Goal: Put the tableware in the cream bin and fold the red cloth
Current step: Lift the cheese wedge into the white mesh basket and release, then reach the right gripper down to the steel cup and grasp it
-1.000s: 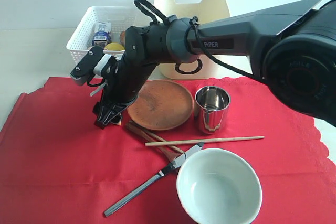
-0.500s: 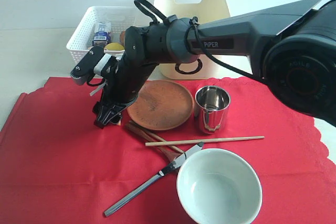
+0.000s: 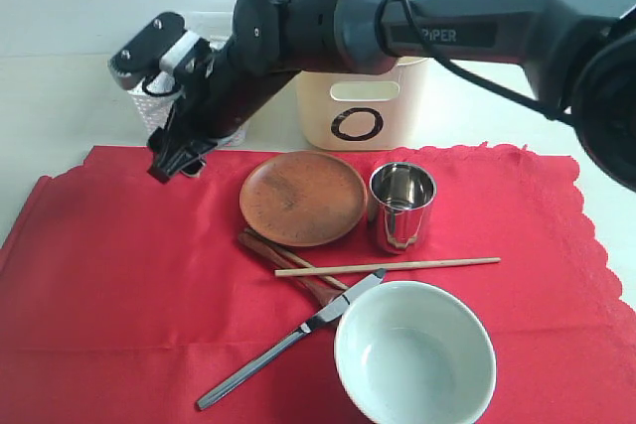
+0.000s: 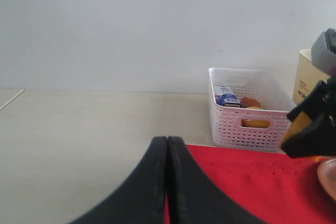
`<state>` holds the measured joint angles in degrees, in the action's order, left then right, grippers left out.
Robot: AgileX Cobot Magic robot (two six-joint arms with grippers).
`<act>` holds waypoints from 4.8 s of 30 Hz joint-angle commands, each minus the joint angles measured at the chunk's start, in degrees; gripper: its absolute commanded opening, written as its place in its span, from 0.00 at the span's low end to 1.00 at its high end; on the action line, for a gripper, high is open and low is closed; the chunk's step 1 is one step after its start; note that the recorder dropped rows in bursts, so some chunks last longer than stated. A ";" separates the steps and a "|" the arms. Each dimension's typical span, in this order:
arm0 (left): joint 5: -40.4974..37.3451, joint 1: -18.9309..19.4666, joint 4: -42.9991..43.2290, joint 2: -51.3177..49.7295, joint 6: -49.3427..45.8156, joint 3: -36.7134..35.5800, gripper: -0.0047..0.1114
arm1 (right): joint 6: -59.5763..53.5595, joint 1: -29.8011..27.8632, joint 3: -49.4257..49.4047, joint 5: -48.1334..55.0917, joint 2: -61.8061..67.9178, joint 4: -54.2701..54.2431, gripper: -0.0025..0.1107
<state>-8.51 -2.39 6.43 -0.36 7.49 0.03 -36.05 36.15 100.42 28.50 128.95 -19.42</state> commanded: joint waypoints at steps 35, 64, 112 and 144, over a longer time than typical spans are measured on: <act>0.26 0.12 -0.06 0.36 0.16 -0.03 0.05 | 1.60 -1.91 -0.08 -38.99 5.12 -14.60 0.02; 0.26 0.12 -0.06 0.36 0.17 -0.03 0.05 | 1.58 -1.52 -0.08 -37.61 3.68 -27.59 0.41; 0.26 0.12 -0.06 0.36 0.04 -0.03 0.05 | -9.39 -3.88 -0.08 -6.84 -9.59 -19.22 0.94; 0.26 0.12 -0.06 0.36 0.14 -0.03 0.05 | 9.55 -15.78 -1.93 38.25 -16.12 8.22 0.94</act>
<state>-8.51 -2.39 6.43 -0.36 7.49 0.03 -26.80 22.05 100.00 65.61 113.35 -9.62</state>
